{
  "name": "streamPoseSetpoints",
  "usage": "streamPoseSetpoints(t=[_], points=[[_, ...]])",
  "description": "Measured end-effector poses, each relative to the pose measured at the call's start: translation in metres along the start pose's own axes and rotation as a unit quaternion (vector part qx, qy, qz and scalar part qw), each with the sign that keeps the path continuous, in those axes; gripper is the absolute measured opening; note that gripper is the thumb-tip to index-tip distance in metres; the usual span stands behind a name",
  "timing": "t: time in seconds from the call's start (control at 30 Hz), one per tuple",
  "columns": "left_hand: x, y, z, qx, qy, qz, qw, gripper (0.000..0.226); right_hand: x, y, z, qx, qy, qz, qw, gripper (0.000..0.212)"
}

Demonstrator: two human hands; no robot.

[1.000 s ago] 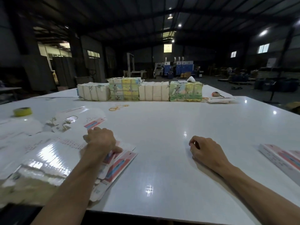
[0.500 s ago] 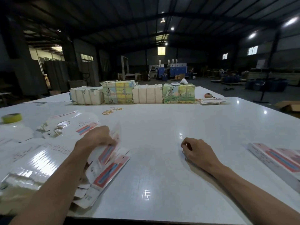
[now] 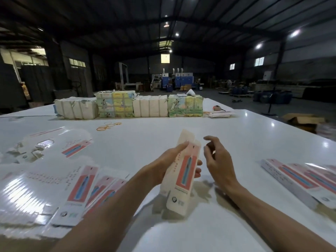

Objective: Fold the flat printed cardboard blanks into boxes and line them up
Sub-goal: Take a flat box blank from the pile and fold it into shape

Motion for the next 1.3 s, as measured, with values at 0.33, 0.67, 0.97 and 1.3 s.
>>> streamPoseSetpoints(t=[0.33, 0.67, 0.97, 1.3], points=[[0.003, 0.006, -0.034, -0.004, 0.112, 0.013, 0.994, 0.092, -0.023, 0.003, -0.007, 0.038, 0.049, -0.13, 0.99, 0.033], [-0.002, 0.009, -0.027, -0.042, 0.083, 0.011, 0.996, 0.075, -0.02, -0.009, -0.01, -0.048, -0.079, -0.125, 0.988, 0.009], [-0.001, 0.003, -0.023, -0.065, 0.077, -0.012, 0.995, 0.079, -0.013, -0.033, -0.026, -0.124, -0.103, -0.245, 0.956, 0.026], [-0.005, 0.003, -0.02, -0.061, 0.051, -0.037, 0.996, 0.08, -0.022, -0.032, -0.009, -0.146, -0.194, -0.177, 0.954, 0.023]])
Point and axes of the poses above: each hand's wrist, its own y-axis away from the middle knuckle, its own x-axis out of the back of the hand, z = x × y, the point moved 6 cm from there along -y, towards the middle knuckle, and after that the axes turned 2 degrees about -x, right-handed, at the moved point
